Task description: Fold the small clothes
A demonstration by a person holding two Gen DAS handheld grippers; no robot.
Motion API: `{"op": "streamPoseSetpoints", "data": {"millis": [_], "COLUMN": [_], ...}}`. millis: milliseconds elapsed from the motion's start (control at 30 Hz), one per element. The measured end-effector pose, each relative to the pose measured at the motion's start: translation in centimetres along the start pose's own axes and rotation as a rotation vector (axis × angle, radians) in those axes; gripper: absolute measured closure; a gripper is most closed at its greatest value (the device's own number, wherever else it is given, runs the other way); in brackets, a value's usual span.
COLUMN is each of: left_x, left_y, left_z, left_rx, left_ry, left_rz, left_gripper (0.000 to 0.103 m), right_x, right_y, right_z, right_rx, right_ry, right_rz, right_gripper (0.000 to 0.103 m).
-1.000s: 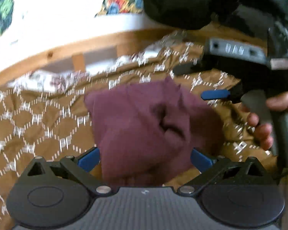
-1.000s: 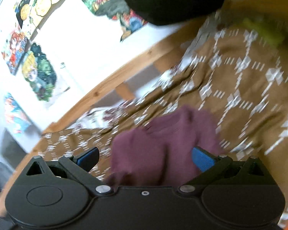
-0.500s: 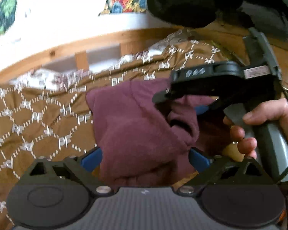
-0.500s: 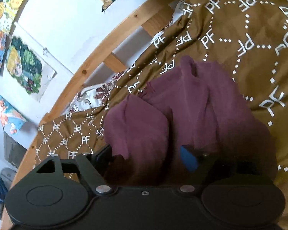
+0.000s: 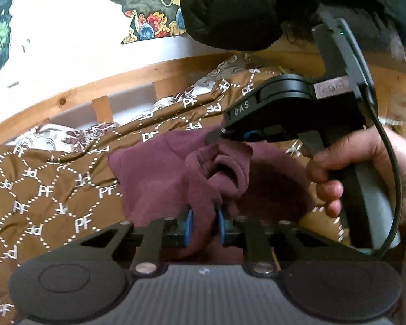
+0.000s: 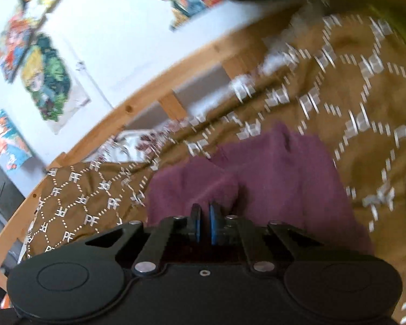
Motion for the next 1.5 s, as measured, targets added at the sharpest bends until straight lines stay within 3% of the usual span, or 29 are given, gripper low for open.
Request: {"op": "streamPoseSetpoints", "data": {"millis": [167, 300, 467, 567, 633, 767, 833, 867, 933, 1000, 1167, 1300, 1400, 1500], "left_x": [1.5, 3.6, 4.5, 3.5, 2.3, -0.6, -2.4, -3.3, -4.9, -6.1, -7.8, -8.8, -9.1, -8.6], "left_y": [2.5, 3.2, 2.1, 2.1, 2.2, 2.5, 2.2, 2.0, 1.3, 0.5, -0.9, -2.4, -3.5, -4.5], "left_z": [-0.1, -0.4, -0.9, -0.4, 0.1, 1.0, 1.1, 1.0, 0.1, -0.8, -2.5, -3.6, -4.7, -5.5], "left_rx": [-0.019, -0.035, -0.084, -0.095, -0.091, -0.080, -0.079, -0.087, -0.120, -0.167, -0.241, -0.309, -0.350, -0.391], "left_ry": [-0.100, -0.173, -0.240, -0.293, -0.298, -0.240, -0.196, -0.174, -0.135, -0.095, -0.035, -0.037, -0.052, -0.087], "left_rz": [0.081, 0.082, 0.123, 0.200, 0.255, 0.301, 0.351, 0.378, 0.425, 0.461, 0.508, 0.578, 0.615, 0.627], "left_gripper": [0.084, 0.084, 0.074, 0.053, 0.032, 0.016, 0.002, 0.001, 0.001, 0.001, 0.001, 0.001, 0.001, 0.001], "right_x": [-1.3, 0.1, 3.6, 4.5, 4.4, 4.5, 4.7, 4.7, 4.5, 4.1, 1.5, -0.5, 0.0, 1.8], "right_y": [2.6, 4.0, 3.8, 2.9, 2.6, 2.0, 1.8, 1.8, 2.0, 2.1, 1.1, -0.4, -1.5, -2.6], "right_z": [2.0, 4.6, 6.7, 6.5, 6.2, 5.9, 5.9, 6.2, 7.1, 7.9, 8.1, 6.8, 5.7, 5.6], "right_rx": [0.072, 0.107, 0.085, 0.045, 0.027, -0.002, -0.009, -0.004, 0.028, 0.060, 0.055, -0.027, -0.108, -0.190], "right_ry": [-0.019, -0.118, -0.246, -0.279, -0.305, -0.348, -0.380, -0.396, -0.404, -0.389, -0.332, -0.320, -0.383, -0.474], "right_rz": [0.116, 0.191, 0.166, 0.168, 0.205, 0.244, 0.242, 0.237, 0.218, 0.198, 0.192, 0.298, 0.363, 0.339], "right_gripper": [0.097, 0.098, 0.098, 0.098, 0.098, 0.096, 0.089, 0.080, 0.068, 0.038, 0.010, 0.003, 0.002, 0.002]}}
Point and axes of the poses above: each gripper's, at about its wrist camera, not at the fingertips, and z roughly against the way its jaws point, x to its right, y to its top, the point moved 10 cm from there along -z, roughly the way its jaws point, and after that the axes turned 15 degrees about y, right-handed, at the moved point
